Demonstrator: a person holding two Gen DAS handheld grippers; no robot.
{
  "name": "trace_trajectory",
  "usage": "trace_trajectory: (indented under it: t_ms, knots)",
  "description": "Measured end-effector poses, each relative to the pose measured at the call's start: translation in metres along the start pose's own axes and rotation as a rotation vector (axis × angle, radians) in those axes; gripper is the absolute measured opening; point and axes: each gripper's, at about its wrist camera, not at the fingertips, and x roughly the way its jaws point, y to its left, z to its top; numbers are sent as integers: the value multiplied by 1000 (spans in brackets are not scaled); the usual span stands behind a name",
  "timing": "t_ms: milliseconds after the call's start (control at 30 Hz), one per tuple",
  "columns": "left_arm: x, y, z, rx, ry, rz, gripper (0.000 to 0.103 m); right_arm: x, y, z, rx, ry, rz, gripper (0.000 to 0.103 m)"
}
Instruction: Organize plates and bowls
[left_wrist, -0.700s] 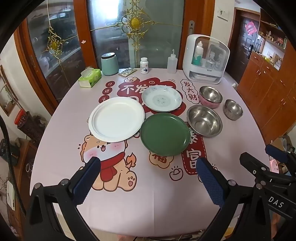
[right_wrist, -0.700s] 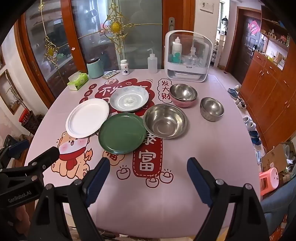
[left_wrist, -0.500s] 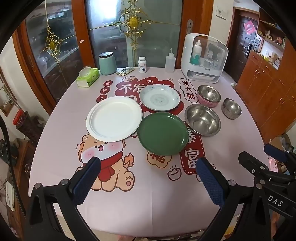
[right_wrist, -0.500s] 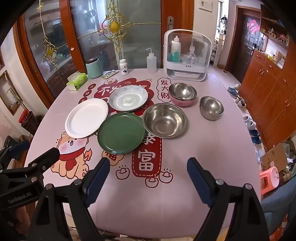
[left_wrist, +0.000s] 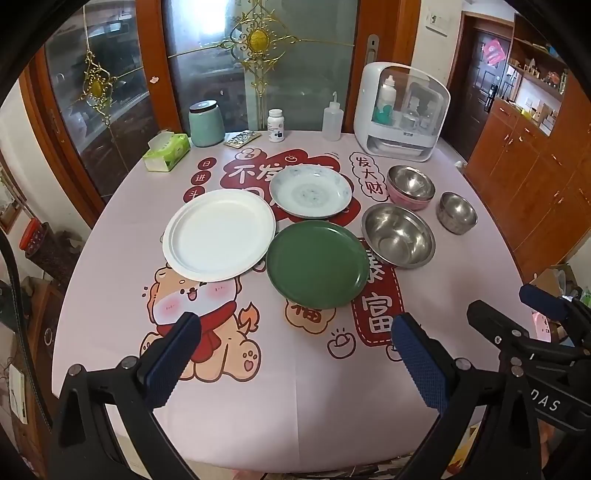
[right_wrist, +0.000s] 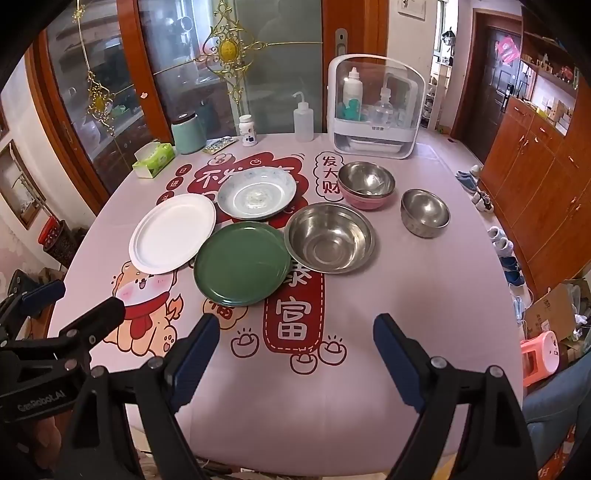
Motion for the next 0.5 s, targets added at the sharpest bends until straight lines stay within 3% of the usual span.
trace_trajectory:
  t_ms: [500]
  knots:
    - [1, -2, 1, -5, 10, 2, 102, 5, 2, 2, -1, 10, 7, 86]
